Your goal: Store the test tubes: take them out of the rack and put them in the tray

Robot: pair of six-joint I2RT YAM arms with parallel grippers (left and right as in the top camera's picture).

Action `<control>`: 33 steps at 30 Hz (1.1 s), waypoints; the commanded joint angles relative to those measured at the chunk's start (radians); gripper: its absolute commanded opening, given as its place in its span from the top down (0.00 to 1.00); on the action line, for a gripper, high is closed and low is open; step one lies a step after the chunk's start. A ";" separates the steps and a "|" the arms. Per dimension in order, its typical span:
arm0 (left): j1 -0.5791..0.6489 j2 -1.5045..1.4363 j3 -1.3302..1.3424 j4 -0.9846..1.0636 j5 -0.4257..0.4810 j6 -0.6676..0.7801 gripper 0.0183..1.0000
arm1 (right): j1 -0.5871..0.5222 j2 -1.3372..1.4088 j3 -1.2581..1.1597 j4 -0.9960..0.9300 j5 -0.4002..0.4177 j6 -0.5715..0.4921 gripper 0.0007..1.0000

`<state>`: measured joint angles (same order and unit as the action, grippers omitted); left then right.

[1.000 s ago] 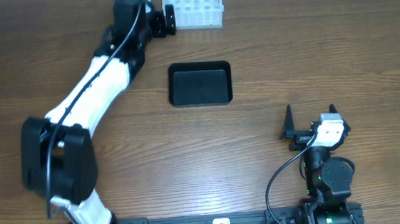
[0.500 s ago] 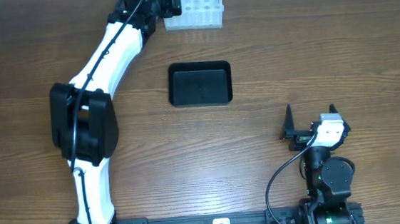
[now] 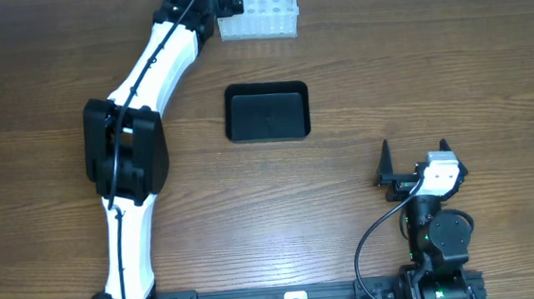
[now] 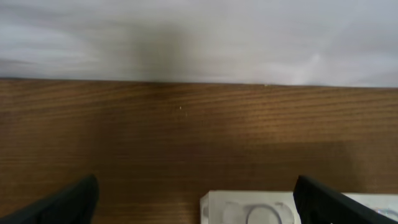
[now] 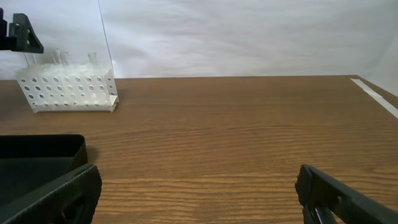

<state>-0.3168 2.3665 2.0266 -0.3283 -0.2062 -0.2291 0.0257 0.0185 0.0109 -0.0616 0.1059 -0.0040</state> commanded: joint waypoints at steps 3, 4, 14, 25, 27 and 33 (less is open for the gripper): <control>-0.002 0.050 0.045 0.013 -0.011 -0.011 0.08 | -0.007 -0.001 -0.006 -0.004 -0.004 0.003 0.01; -0.002 0.052 0.045 0.014 -0.007 -0.011 0.08 | -0.007 -0.001 -0.006 -0.004 -0.004 0.003 0.01; -0.009 0.052 0.045 0.030 0.039 -0.011 0.29 | -0.008 -0.001 -0.006 -0.004 -0.004 0.003 0.01; -0.018 0.052 0.045 0.032 0.060 -0.011 0.46 | -0.007 -0.001 -0.006 -0.004 -0.004 0.003 0.01; -0.020 0.052 0.045 0.032 0.061 -0.011 0.49 | -0.007 -0.001 -0.006 -0.004 -0.004 0.003 0.01; -0.020 0.052 0.045 0.032 0.075 -0.011 0.56 | -0.007 -0.001 -0.006 -0.004 -0.004 0.003 0.01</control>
<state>-0.3355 2.4020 2.0464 -0.3019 -0.1471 -0.2329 0.0257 0.0185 0.0109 -0.0616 0.1059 -0.0032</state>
